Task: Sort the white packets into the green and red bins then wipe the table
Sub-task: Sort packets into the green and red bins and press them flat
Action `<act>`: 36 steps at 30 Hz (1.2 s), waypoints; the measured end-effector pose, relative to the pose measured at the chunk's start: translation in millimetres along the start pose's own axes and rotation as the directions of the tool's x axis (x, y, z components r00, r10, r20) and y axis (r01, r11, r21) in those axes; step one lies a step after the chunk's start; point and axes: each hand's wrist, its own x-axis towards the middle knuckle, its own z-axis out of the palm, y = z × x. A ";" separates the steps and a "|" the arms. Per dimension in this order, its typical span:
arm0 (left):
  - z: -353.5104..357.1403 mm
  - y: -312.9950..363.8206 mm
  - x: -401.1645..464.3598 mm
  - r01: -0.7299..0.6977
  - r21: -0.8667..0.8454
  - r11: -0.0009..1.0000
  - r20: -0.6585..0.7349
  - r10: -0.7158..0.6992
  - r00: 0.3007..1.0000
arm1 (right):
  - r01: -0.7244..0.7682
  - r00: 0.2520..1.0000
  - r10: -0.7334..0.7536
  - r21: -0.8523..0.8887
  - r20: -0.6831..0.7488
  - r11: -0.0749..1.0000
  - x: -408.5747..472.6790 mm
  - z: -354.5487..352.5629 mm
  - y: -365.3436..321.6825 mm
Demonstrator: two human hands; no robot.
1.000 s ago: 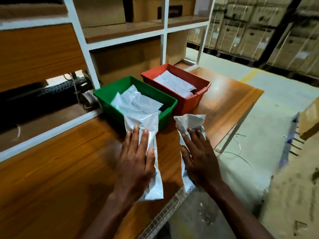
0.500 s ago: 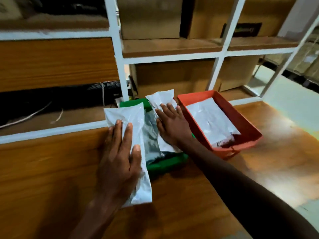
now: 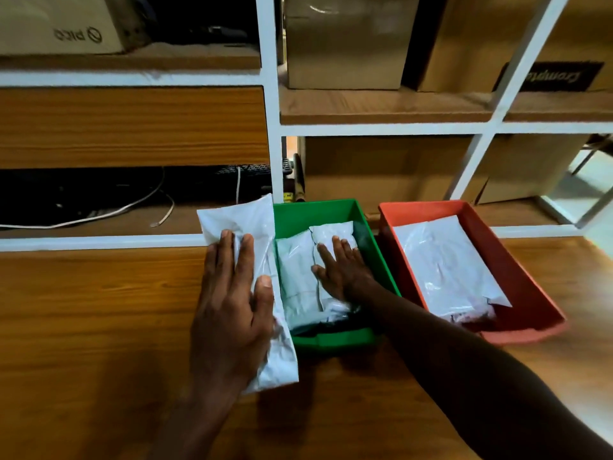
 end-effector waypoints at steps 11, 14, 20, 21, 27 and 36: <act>50.8 -12.3 57.4 -0.083 -0.018 0.996 0.134 0.085 0.987 | 0.000 0.971 0.006 0.025 -0.239 1.000 -34.7 -52.5 3.3; 73.3 -2.0 81.6 -0.084 0.002 0.996 0.155 0.083 0.984 | 0.010 0.943 0.001 0.030 -0.332 1.000 -59.6 -65.8 14.6; 144.0 3.6 109.4 -0.115 0.233 0.966 0.319 0.036 0.947 | 0.035 0.942 -0.009 0.072 -0.335 0.997 -84.3 -72.3 35.3; 153.4 1.4 110.2 -0.121 0.265 0.957 0.360 0.018 0.933 | 0.039 0.943 -0.014 0.069 -0.334 0.997 -86.3 -71.6 36.1; 182.6 -24.6 99.4 -0.056 0.346 0.936 0.448 -0.112 0.887 | 0.076 0.941 -0.055 0.052 -0.334 0.996 -90.7 -65.8 39.6; 194.3 -40.5 89.3 -0.083 0.452 0.888 0.501 -0.176 0.847 | 0.093 0.942 -0.068 0.061 -0.328 0.994 -93.0 -65.8 52.7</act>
